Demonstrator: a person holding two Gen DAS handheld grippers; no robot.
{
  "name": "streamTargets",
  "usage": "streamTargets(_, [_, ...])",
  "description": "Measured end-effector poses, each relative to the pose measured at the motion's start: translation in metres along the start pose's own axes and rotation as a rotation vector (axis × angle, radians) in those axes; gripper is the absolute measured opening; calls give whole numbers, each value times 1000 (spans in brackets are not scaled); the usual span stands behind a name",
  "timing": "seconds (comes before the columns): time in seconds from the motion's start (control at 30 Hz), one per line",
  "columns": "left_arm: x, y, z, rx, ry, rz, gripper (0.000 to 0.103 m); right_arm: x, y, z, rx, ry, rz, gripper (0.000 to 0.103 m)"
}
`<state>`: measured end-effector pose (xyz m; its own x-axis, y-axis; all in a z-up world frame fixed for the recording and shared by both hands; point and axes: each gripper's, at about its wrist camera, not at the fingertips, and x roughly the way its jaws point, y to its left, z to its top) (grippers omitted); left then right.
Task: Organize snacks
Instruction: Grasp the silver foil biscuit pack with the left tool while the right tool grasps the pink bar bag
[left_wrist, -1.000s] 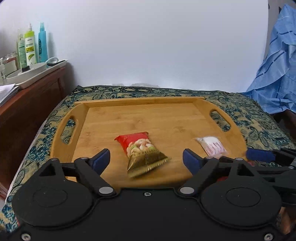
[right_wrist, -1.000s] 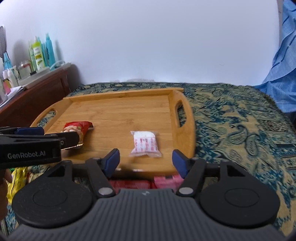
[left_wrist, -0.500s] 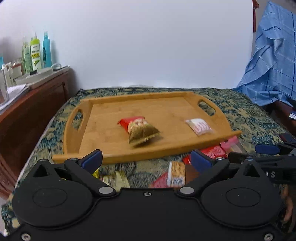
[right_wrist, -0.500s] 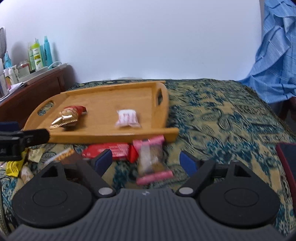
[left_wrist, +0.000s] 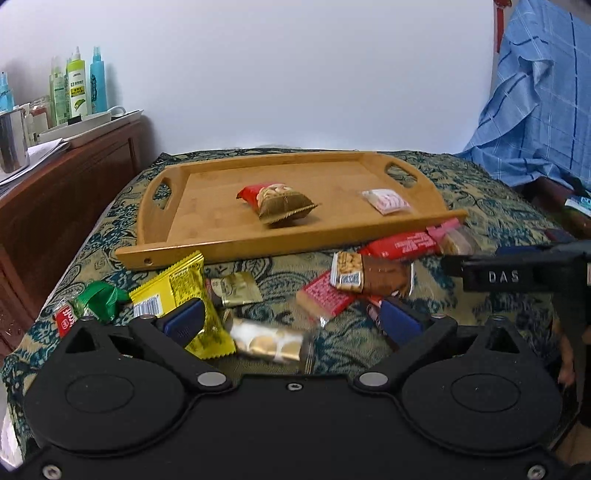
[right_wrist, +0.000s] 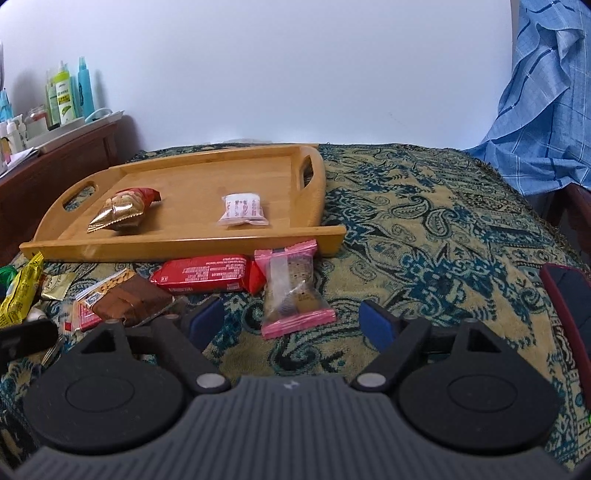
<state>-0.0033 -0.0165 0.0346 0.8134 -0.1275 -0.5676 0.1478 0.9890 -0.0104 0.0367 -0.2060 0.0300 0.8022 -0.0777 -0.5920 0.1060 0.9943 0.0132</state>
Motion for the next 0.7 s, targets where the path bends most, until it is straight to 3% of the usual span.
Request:
streamTargets(0.13, [1,0,-6,27,8,16,84,3,2,-1,-5,6,-4,89])
streamTargets(0.2, [2,1,-8,22,22,16,65,5,3,-1,-5,7,-6,89])
streamTargets(0.3, [2,3,-8,13,38,-1,49,7,3,-1,2,2,-8,89])
streamTargets(0.4, [4,4,-8,10,72,-36,48,8,3,0,11,-4,-11,88])
streamTargets(0.5, [4,2,-10,43,64,0,48,10,3,0,18,-5,-20,83])
streamTargets(0.6, [11,3,-11,58,60,50,58,12,3,0,10,4,-33,70])
streamTargets(0.7, [19,10,-10,21,78,45,66,13,5,1,-12,2,-45,65])
